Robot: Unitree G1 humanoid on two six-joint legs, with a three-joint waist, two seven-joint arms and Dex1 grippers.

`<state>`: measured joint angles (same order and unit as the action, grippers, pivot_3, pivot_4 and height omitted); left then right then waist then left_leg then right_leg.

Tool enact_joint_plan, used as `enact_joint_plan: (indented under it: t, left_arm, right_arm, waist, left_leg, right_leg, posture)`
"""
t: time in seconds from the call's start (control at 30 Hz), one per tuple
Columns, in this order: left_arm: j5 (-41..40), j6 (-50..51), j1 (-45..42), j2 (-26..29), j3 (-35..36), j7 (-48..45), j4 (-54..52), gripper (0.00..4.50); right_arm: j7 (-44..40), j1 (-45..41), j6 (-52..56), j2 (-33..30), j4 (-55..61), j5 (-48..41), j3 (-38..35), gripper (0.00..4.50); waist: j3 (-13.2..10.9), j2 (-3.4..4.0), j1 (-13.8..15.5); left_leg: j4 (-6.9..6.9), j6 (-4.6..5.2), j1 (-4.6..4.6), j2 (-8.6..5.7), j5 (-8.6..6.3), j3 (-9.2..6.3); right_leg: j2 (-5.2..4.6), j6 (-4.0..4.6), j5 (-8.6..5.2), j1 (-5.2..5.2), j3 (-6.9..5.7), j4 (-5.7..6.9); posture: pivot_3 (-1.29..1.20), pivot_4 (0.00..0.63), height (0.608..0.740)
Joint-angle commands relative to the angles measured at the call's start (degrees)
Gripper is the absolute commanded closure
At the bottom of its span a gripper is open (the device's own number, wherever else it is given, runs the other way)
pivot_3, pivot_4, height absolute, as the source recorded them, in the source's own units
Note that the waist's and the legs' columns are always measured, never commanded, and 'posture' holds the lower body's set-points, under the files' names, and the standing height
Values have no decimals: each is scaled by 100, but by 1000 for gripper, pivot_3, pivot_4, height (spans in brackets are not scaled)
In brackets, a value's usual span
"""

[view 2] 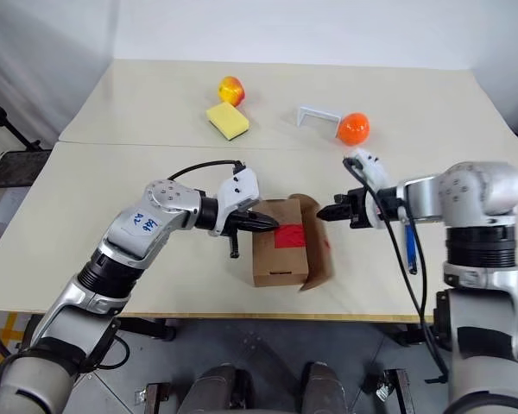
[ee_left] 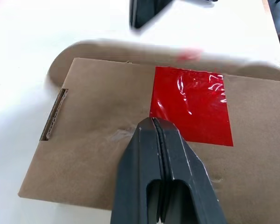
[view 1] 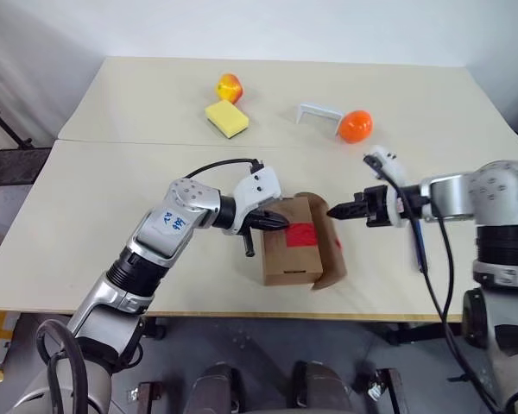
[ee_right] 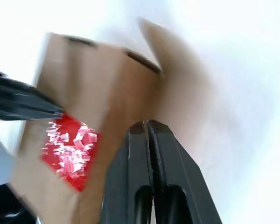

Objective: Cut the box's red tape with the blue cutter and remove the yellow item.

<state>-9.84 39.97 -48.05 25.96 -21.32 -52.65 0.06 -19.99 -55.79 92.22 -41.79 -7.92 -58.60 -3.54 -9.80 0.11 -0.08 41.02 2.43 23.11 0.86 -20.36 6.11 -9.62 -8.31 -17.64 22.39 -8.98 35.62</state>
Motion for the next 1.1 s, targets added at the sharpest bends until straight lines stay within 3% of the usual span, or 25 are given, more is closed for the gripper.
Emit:
enact_joint_plan:
  t: [0.03,0.1,0.23,0.33,0.47,0.57,0.87,1.1]
  left_arm:
    - [225,7,166,-37,-206,80,134,4500]
    - [253,-37,149,-75,-229,73,185,4500]
    - [271,-83,87,-175,-236,56,269,4500]
    - [280,-86,57,-200,-224,49,302,4500]
    - [316,-126,27,-176,-230,13,322,4500]
    - [323,-128,5,-173,-228,-2,327,4500]
    - [327,-111,-37,-192,-231,-9,336,4500]
    - [309,-57,-41,-170,-230,-23,276,4500]
  right_arm:
    - [1116,-249,28,-277,429,-1771,250,4412]
    - [1708,-266,28,-322,372,-2400,324,4412]
    - [2284,179,28,-148,437,-2142,104,4412]
    - [2220,283,-81,-94,373,-1656,-52,4412]
    - [1376,566,-1368,-315,510,-383,227,4412]
    - [762,555,-1377,-344,77,-5,352,3767]
    - [-579,176,-1151,82,-1906,741,198,719]
    - [-2013,-12,-1064,266,-2590,1259,678,719]
  waist:
    - [0,-1,6]
    - [0,-2,21]
    - [1,-3,121]
    - [1,-3,142]
    - [1,-3,157]
    - [1,-3,146]
    - [1,-3,147]
    - [1,-3,130]
  left_leg:
    - [1,0,-3,2,0,-2]
    - [2,0,-2,1,0,-1]
    - [6,1,0,-2,0,-2]
    - [6,2,4,-1,1,13]
    - [7,4,6,-2,1,13]
    - [5,4,5,-1,1,19]
    - [6,6,5,-1,3,21]
    - [5,6,3,0,3,19]
  right_leg:
    - [0,0,0,-3,-3,0]
    - [0,0,0,-4,-1,0]
    - [-2,0,0,-8,-1,-3]
    - [-3,0,0,0,3,-8]
    - [-3,0,0,-1,3,-10]
    - [-3,0,0,0,4,-12]
    - [-2,0,0,0,3,-11]
    - [-2,0,0,-1,3,-11]
  posture:
    - [0,150,740]
    - [0,150,740]
    - [0,150,740]
    - [0,150,740]
    - [0,150,740]
    - [0,150,740]
    - [0,150,740]
    - [0,150,740]
